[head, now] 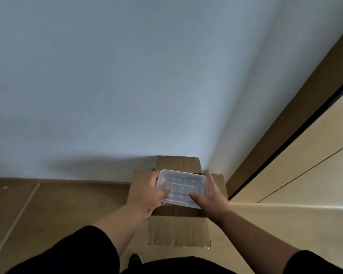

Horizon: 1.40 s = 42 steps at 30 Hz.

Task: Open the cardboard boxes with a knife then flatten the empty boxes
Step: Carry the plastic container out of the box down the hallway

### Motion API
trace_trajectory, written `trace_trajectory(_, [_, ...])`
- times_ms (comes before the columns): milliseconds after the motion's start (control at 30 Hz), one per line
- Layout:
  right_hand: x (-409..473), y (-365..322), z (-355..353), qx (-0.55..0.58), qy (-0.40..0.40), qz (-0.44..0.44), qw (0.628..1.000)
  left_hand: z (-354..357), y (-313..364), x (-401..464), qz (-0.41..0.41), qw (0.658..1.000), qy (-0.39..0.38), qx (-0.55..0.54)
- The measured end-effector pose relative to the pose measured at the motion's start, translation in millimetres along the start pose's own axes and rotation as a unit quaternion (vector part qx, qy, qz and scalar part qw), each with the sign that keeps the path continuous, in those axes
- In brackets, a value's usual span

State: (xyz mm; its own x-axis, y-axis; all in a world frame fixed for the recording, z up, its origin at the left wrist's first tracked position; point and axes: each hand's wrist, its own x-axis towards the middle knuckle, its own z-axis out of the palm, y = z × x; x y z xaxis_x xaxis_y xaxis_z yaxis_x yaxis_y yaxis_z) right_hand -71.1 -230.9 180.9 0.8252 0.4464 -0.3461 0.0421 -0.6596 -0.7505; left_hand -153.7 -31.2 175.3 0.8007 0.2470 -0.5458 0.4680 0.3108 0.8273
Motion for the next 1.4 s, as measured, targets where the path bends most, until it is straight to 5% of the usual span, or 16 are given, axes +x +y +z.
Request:
trace_trajectory(333, [-27.6,-37.1,63.1,-0.016,-0.170,-0.112,0.979,-43.3,-63.4,-96.0,0.018,0.976,0.213,-0.052])
trace_trajectory(500, [-50.5,-69.6,127.2,-0.059,-0.260,-0.151,0.952,-88.9,-113.3,-153.9,0.035,0.928,0.310,-0.201])
trace_trajectory(833, [-136.1,-140.0,296.3,-0.094,-0.405,-0.162,0.895,-202.4,-209.9,-305.4,0.077,0.832,0.468,-0.287])
trace_trajectory(1100, [-230.2,-185.2,441.4,-0.119,-0.468,-0.166,0.860,-287.5,-297.5,-431.5,0.045,0.811,0.494,-0.310])
trace_trajectory(1400, [-266.9,-237.1,564.3,-0.156,-0.533,-0.193,0.809,-359.7,-327.6,-498.4,-0.004,0.724,0.587,-0.363])
